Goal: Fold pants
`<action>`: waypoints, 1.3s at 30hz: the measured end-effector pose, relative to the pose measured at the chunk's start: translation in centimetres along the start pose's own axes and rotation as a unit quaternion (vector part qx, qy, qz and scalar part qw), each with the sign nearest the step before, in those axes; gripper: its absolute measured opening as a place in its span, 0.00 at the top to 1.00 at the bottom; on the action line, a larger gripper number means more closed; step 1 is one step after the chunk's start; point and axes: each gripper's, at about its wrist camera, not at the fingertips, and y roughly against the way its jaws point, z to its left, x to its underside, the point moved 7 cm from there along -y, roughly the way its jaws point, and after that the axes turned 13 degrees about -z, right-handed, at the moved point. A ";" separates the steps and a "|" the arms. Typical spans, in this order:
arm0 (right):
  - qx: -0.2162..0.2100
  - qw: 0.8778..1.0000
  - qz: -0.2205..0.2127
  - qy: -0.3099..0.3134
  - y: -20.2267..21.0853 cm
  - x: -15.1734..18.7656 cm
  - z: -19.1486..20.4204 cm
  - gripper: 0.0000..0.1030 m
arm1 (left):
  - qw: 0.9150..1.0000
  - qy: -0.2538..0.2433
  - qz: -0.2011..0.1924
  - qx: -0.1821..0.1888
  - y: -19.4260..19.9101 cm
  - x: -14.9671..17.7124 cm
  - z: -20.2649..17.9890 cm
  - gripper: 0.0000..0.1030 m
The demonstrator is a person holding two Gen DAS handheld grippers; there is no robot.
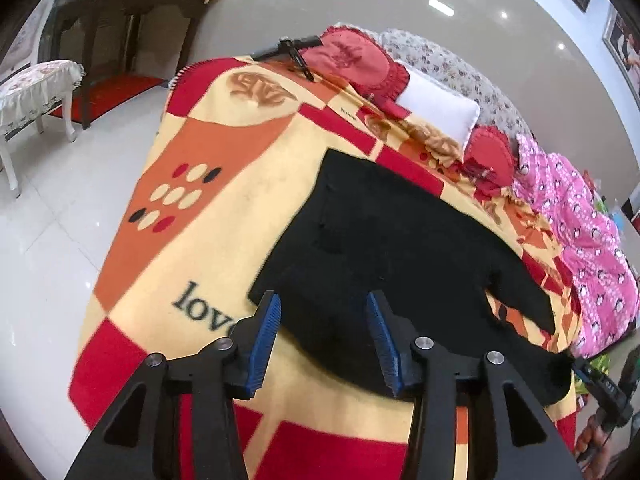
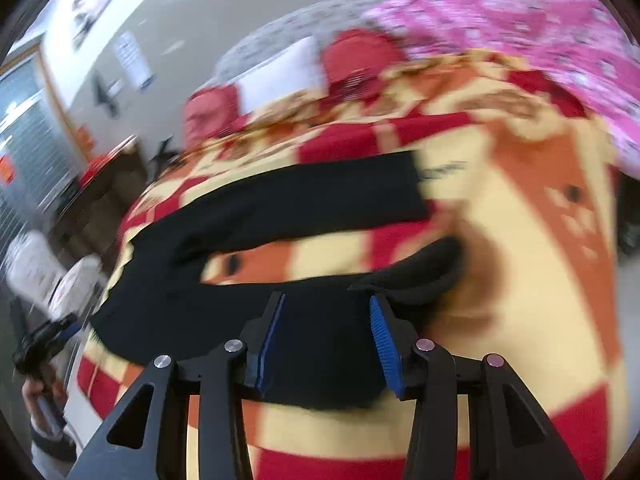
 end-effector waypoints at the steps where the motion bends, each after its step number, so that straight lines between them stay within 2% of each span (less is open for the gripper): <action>1: -0.015 1.000 0.008 0.008 -1.0 0.2 1.4 0.56 | 1.000 -0.004 0.007 0.002 -0.6 0.4 -0.5 0.56; 4: -0.064 0.997 0.036 0.039 -4.3 1.3 6.2 0.57 | 1.000 -0.014 0.027 -0.005 -2.4 1.2 -0.4 0.56; 8: -0.096 0.990 0.070 0.070 -8.1 3.3 10.6 0.59 | 0.999 -0.023 0.043 -0.018 -5.0 2.0 -1.1 0.54; 10: -0.101 0.988 0.088 0.081 -10.1 4.3 11.9 0.59 | 0.999 -0.034 0.026 -0.021 -5.6 1.7 -1.5 0.53; 12: -0.095 0.986 0.109 0.089 -11.6 5.3 12.2 0.59 | 0.998 -0.048 0.033 -0.023 -6.2 1.5 -1.9 0.52; 13: -0.095 0.986 0.099 0.098 -12.0 5.4 12.5 0.59 | 0.997 -0.056 0.041 -0.022 -6.3 1.4 -2.1 0.51; 16: -0.101 0.984 0.112 0.097 -12.2 4.8 12.6 0.58 | 0.996 -0.078 0.047 -0.019 -6.9 0.1 -3.2 0.49; 17: -0.107 0.984 0.109 0.095 -12.2 4.3 12.7 0.58 | 0.996 -0.078 0.043 -0.014 -7.0 -0.6 -3.6 0.44; 18: -0.110 0.984 0.101 0.097 -12.2 3.5 12.7 0.54 | 0.996 -0.076 0.041 -0.006 -7.4 -1.4 -4.0 0.39; 19: -0.108 0.984 0.095 0.100 -12.2 2.9 12.7 0.47 | 0.997 -0.071 0.042 0.004 -7.9 -2.2 -4.5 0.27; 20: -0.101 0.985 0.084 0.109 -12.4 1.9 12.8 0.43 | 0.997 -0.065 0.042 0.016 -8.5 -3.0 -5.1 0.22; 22: -0.095 0.985 0.063 0.130 -12.9 0.2 13.2 0.33 | 0.996 -0.062 0.039 0.045 -9.9 -4.4 -6.0 0.22; 23: -0.093 0.983 0.052 0.147 -13.5 -0.9 13.5 0.30 | 0.995 -0.071 0.041 0.053 -10.8 -5.0 -6.6 0.21; 25: -0.091 0.980 0.043 0.174 -14.7 -2.2 13.8 0.26 | 0.992 -0.100 0.052 0.060 -13.1 -6.0 -7.7 0.21; 29: -0.072 0.966 0.039 0.247 -18.3 -4.0 14.6 0.24 | 0.984 -0.140 0.075 0.082 -17.0 -6.9 -9.3 0.21; 33: -0.075 0.950 0.039 0.302 -21.3 -5.1 15.4 0.24 | 0.974 -0.202 0.059 0.082 -20.1 -8.2 -10.7 0.21; 39: -0.072 0.919 0.048 0.386 -24.0 -4.6 16.8 0.26 | 0.949 -0.301 0.050 0.076 -24.2 -7.4 -13.0 0.21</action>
